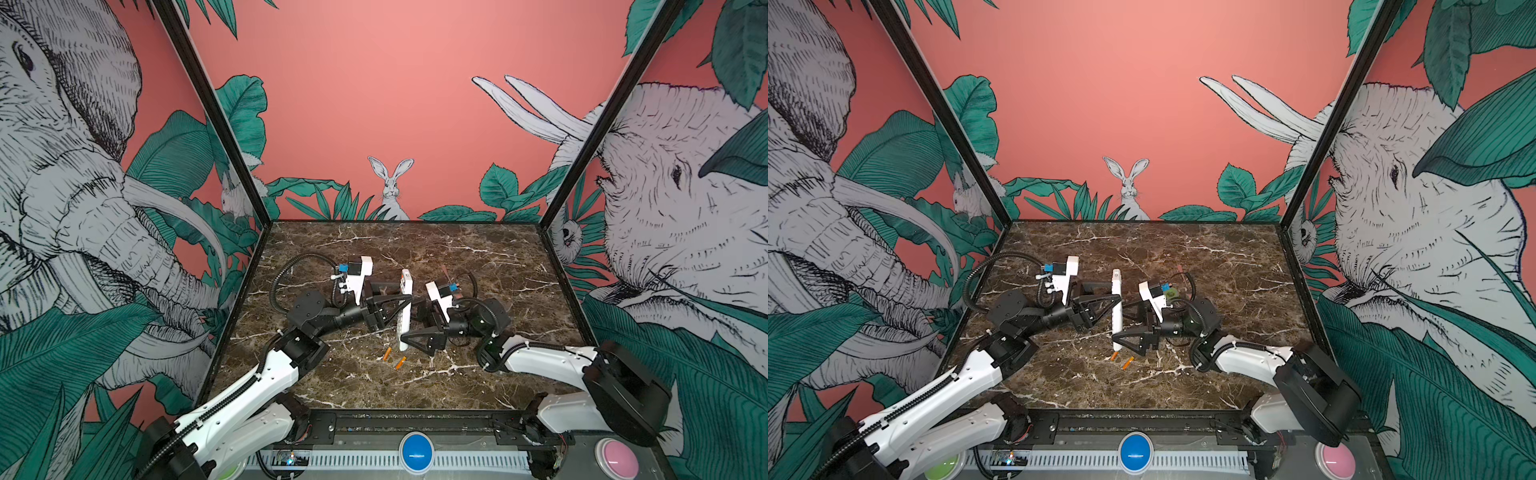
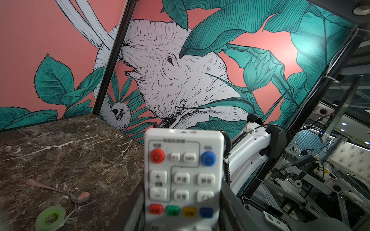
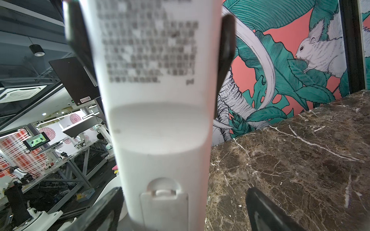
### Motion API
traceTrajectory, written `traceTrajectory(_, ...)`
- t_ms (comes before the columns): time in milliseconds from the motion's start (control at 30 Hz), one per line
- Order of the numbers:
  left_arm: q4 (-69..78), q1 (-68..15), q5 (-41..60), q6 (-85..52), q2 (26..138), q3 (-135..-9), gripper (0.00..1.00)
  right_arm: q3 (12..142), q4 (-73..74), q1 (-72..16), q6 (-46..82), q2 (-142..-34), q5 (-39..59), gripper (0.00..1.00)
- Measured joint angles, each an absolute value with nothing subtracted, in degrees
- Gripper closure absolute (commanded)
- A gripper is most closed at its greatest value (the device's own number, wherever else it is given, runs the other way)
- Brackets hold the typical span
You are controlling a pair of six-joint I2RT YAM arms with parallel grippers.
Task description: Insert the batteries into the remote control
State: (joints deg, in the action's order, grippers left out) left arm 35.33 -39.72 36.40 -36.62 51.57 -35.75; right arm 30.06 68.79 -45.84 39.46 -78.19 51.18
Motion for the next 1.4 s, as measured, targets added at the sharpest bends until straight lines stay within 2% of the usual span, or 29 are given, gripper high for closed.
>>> traceTrajectory(267,35.7,-39.72,36.27,-36.88,51.59,-36.49,1.0,30.06,70.61,-46.15,40.32,-79.02,51.79,0.16)
traceTrajectory(433,35.73,-39.72,35.9,-37.1,51.59,-36.53,1.0,30.06,71.48,-46.28,40.6,-79.2,52.34,0.23)
traceTrajectory(833,35.59,-39.77,33.95,-37.45,52.4,-36.62,1.0,29.36,73.25,-46.63,41.36,-79.37,53.01,0.54)
traceTrajectory(967,35.59,-39.79,33.74,-37.58,52.6,-36.64,1.0,29.3,73.41,-46.63,41.76,-79.37,53.01,0.68)
traceTrajectory(1000,35.57,-39.79,33.67,-37.58,52.62,-36.64,0.97,29.3,73.41,-46.63,41.8,-79.37,53.01,0.72)
traceTrajectory(1133,34.24,-39.97,32.64,-37.21,52.42,-36.86,0.44,29.3,72.95,-46.61,41.87,-79.31,52.95,0.81)
traceTrajectory(1167,33.04,-40.1,32.08,-36.69,52.18,-37.15,0.34,29.28,72.36,-46.59,41.69,-79.11,52.9,0.83)
traceTrajectory(1267,27.7,-40.07,28.18,-34.22,50.68,-38.3,0.16,29.19,67.37,-46.54,39.35,-76.97,51.64,0.88)
traceTrajectory(1333,23.55,-40.05,25.15,-32.93,49.15,-39.09,0.09,29.19,61.93,-46.5,36.27,-74.43,49.76,0.88)
traceTrajectory(1400,19.51,-40.05,22.35,-31.59,47.62,-39.81,0.07,29.32,54.33,-46.46,31.77,-70.89,46.44,0.89)
